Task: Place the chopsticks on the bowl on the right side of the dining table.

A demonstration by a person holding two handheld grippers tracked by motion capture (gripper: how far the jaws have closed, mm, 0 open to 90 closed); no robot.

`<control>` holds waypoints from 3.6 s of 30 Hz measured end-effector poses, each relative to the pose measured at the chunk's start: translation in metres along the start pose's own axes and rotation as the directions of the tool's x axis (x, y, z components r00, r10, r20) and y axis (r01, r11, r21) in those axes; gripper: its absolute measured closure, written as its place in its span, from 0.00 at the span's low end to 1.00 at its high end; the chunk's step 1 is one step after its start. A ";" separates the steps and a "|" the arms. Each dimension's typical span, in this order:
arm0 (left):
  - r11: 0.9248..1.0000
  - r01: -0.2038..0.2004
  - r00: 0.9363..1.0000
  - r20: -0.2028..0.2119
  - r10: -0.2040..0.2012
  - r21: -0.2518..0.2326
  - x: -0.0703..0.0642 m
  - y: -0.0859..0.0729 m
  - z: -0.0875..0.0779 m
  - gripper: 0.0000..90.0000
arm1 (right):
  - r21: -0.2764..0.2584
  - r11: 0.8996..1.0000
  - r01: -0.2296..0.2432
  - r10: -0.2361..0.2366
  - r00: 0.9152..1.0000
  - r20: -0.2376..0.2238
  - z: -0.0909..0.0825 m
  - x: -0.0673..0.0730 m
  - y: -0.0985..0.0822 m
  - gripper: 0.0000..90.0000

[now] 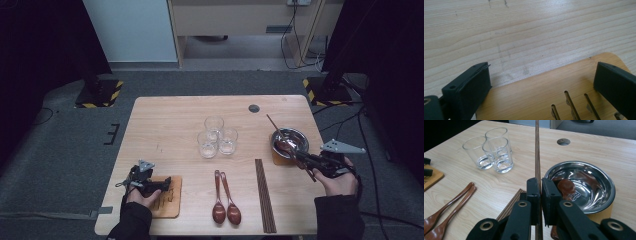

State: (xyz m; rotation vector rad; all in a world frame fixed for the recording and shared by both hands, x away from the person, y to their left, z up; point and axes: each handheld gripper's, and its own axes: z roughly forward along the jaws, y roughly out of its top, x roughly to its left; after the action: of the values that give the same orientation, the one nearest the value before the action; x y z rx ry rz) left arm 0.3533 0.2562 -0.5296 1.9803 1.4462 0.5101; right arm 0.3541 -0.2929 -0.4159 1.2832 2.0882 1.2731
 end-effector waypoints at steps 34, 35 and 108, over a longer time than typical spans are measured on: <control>1.000 0.002 1.000 0.001 -0.002 0.000 0.000 0.000 0.000 0.00 | -0.028 0.999 0.031 -0.030 1.000 0.008 0.008 -0.047 0.017 0.95; 1.000 0.002 1.000 0.001 -0.002 0.000 0.000 0.000 0.000 0.00 | -0.026 0.999 0.038 -0.037 0.999 0.008 0.010 -0.048 0.017 0.95; 1.000 0.002 1.000 0.001 -0.002 0.000 0.000 0.000 0.000 0.00 | 0.160 0.987 0.024 -0.030 0.999 0.035 0.082 -0.078 -0.014 0.89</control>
State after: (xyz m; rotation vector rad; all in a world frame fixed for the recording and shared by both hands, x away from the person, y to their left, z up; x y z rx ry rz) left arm 0.3533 0.2561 -0.5297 1.9791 1.4473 0.5082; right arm 0.4439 -0.3206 -0.4808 1.3286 2.2113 1.0802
